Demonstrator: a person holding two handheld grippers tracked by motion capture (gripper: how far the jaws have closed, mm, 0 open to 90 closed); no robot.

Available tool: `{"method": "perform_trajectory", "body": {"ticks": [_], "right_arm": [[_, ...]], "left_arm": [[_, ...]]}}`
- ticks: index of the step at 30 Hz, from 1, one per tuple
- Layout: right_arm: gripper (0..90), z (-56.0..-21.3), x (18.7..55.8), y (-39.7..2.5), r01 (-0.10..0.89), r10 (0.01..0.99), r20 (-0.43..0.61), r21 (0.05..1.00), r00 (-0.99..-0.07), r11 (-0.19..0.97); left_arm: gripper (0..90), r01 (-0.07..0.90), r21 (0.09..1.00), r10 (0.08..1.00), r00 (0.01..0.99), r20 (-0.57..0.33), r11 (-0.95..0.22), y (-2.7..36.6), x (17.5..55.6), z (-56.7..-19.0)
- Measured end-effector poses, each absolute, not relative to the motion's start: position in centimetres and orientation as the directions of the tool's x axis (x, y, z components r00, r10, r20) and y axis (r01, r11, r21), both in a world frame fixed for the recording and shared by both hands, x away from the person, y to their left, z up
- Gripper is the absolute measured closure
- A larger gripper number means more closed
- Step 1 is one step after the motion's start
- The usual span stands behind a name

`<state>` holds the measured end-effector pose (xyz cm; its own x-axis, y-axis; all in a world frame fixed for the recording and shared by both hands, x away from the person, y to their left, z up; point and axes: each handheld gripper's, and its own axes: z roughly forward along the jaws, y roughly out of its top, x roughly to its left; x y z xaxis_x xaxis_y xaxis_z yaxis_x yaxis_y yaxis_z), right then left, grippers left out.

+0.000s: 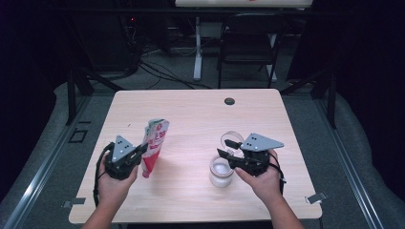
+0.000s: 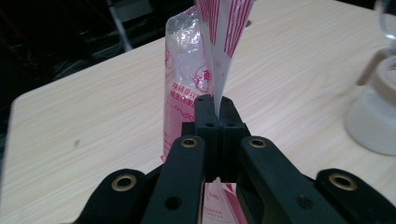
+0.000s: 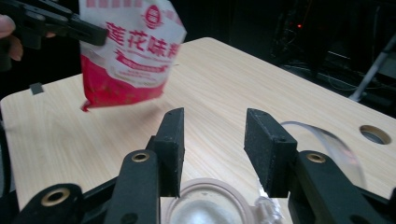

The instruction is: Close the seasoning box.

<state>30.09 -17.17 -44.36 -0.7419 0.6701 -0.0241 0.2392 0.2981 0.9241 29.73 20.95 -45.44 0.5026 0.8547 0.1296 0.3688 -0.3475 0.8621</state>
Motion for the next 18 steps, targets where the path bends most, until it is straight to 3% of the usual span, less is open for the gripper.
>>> {"method": "perform_trajectory", "body": {"ticks": [11,18], "right_arm": [[56.6,-43.9,30.4,-18.6,0.253,0.704,-0.007,0.931,-0.711,0.264],[55.7,-44.0,30.6,-19.0,0.255,0.714,0.013,0.938,-0.700,0.233]], "left_arm": [[89.9,0.411,0.855,0.905,0.401,0.143,-0.317,25.1,30.1,-45.9],[89.8,0.428,0.833,0.916,0.342,0.210,-0.351,26.6,30.2,-46.5]]}}
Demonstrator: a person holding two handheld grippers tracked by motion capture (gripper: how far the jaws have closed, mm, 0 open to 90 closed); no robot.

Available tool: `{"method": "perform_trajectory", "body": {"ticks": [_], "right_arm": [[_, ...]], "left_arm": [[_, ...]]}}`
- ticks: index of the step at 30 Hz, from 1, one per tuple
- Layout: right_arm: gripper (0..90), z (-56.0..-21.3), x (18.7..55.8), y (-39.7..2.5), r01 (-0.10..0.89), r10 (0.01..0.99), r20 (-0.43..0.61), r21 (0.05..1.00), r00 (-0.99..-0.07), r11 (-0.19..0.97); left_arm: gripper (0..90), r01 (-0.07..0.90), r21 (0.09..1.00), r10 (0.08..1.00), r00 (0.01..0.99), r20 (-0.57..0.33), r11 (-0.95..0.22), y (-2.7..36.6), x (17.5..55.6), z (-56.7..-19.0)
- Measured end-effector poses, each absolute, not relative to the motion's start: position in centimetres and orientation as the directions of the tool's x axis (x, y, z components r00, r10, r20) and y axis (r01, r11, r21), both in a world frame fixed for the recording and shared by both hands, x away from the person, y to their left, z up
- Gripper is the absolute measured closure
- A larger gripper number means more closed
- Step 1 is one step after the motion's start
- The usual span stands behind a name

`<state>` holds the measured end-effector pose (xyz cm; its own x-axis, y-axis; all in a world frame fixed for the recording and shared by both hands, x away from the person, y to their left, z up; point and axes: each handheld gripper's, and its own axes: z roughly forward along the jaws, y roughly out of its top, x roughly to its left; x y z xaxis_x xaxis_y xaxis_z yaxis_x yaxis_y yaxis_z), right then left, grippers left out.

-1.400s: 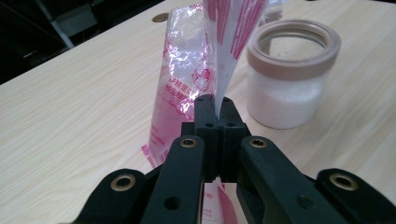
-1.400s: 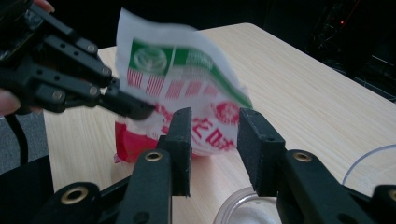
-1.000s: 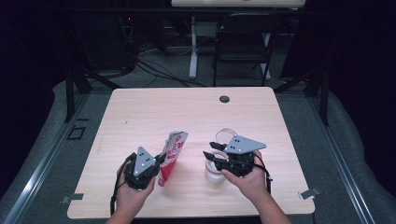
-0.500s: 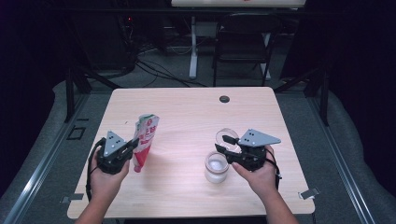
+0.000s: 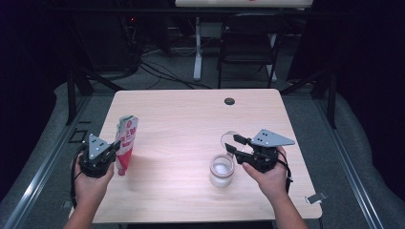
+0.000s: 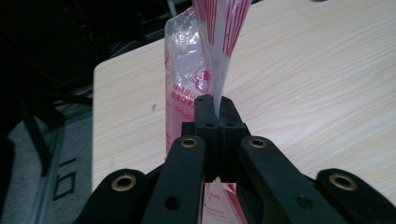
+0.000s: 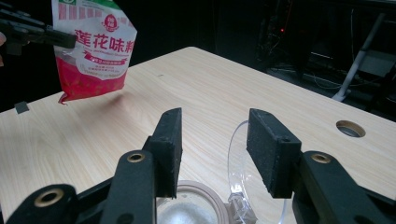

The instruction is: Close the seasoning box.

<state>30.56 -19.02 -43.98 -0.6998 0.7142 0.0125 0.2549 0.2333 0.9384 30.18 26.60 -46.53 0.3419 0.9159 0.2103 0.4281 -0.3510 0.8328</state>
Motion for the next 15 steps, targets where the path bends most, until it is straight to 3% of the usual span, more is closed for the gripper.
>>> {"method": "perform_trajectory", "body": {"ticks": [6,15], "right_arm": [[55.5,-44.0,30.7,-19.4,0.262,0.722,0.022,0.939,-0.691,0.222],[55.3,-44.0,30.7,-19.7,0.263,0.734,0.026,0.942,-0.679,0.211]], "left_arm": [[89.8,0.460,0.805,0.913,0.335,0.234,-0.375,27.1,30.1,-48.2],[89.5,0.480,0.814,0.920,0.357,0.161,-0.328,26.7,29.3,-50.2]]}}
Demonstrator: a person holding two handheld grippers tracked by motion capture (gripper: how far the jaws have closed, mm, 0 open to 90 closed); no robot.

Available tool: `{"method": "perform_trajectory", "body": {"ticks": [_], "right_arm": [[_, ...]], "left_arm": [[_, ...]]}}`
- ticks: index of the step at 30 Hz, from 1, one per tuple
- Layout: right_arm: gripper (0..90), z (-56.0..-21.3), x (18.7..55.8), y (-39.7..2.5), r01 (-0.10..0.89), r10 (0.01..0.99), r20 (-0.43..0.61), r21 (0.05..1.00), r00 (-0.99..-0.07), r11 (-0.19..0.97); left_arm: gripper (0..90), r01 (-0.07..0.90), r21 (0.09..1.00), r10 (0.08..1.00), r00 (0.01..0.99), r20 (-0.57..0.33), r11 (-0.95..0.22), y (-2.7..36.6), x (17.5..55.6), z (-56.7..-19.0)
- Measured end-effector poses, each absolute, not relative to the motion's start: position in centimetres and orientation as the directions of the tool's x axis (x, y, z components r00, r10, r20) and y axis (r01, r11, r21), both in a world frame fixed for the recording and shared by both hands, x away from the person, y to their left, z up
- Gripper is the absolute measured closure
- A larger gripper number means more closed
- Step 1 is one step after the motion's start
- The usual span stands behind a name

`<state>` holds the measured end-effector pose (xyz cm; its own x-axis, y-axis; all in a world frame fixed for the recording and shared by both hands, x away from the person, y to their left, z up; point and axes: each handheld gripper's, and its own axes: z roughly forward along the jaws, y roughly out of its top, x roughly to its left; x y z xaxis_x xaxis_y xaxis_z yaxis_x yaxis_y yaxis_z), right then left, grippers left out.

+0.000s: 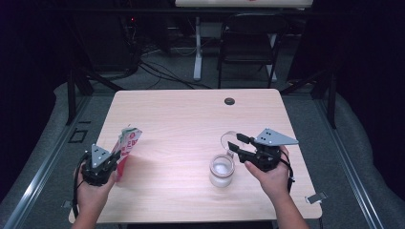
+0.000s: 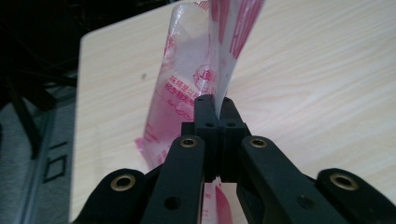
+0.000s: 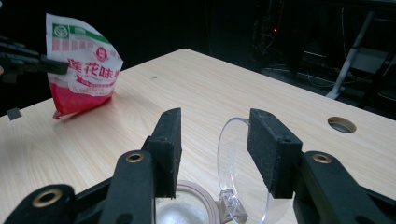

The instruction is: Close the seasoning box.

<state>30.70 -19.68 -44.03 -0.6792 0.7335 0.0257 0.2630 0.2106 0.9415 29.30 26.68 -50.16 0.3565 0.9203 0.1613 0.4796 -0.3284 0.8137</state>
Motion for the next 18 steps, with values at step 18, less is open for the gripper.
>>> {"method": "perform_trajectory", "body": {"ticks": [18], "right_arm": [[55.5,-43.9,31.0,-20.9,0.281,0.764,0.031,0.939,-0.644,0.199]], "left_arm": [[61.9,0.475,0.810,0.871,0.483,0.086,-0.344,23.9,28.9,-53.8]]}}
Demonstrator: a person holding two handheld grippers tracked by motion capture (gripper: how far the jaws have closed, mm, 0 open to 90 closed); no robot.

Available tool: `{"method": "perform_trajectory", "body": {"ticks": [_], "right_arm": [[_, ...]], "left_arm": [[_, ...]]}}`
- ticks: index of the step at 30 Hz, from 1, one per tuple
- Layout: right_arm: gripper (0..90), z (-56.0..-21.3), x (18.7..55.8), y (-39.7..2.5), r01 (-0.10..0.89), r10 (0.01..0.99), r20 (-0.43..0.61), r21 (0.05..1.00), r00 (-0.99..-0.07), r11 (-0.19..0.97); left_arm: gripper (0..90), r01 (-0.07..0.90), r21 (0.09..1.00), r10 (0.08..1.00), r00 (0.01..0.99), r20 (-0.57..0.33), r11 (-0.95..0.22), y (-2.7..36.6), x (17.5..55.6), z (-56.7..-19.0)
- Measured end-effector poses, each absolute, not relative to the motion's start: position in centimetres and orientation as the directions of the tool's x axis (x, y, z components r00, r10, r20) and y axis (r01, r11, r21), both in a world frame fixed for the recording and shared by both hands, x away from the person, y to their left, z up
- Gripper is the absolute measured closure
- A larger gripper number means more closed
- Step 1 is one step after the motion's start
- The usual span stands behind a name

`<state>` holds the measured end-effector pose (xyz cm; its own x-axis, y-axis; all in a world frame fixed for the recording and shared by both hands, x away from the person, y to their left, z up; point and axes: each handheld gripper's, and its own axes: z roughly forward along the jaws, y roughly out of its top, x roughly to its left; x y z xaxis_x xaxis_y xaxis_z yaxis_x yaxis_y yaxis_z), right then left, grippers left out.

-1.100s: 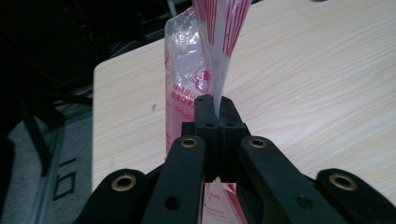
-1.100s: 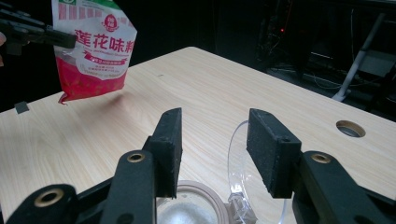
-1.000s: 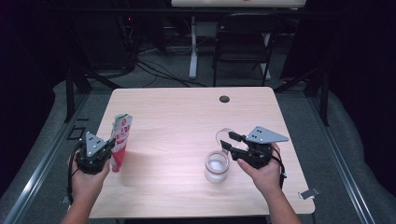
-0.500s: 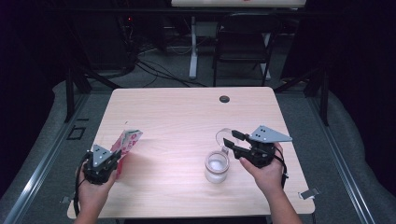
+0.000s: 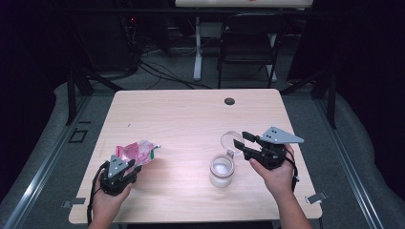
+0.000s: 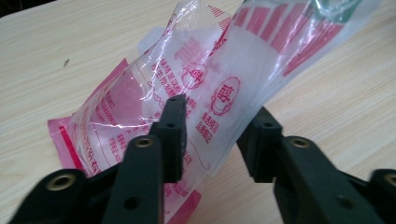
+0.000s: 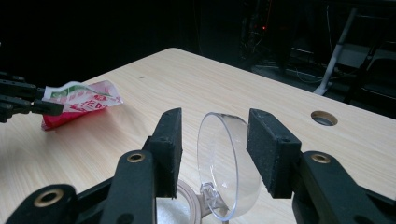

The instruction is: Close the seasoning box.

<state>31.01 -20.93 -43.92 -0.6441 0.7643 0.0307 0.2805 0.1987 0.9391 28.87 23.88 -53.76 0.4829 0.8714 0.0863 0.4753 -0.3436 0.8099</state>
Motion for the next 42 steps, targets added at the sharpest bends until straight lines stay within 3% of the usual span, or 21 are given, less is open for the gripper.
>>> {"method": "perform_trajectory", "body": {"ticks": [5,11,29,42], "right_arm": [[53.8,-44.1,31.2,-21.2,0.287,0.774,0.035,0.938,-0.633,0.192],[50.7,-44.3,31.4,-21.5,0.295,0.782,0.041,0.937,-0.622,0.186],[45.3,-45.2,32.1,-22.0,0.327,0.799,0.071,0.931,-0.597,0.161],[53.6,-46.0,32.5,-22.0,0.362,0.792,0.085,0.915,-0.604,0.177]], "left_arm": [[45.8,0.464,0.822,0.869,0.490,0.072,-0.331,23.3,28.6,-54.3],[36.3,0.437,0.835,0.848,0.525,0.065,-0.335,22.3,28.2,-54.3],[35.2,0.398,0.842,0.808,0.584,0.075,-0.365,19.6,26.6,-53.9],[40.7,0.379,0.855,0.803,0.591,0.072,-0.356,18.9,26.0,-53.5]]}}
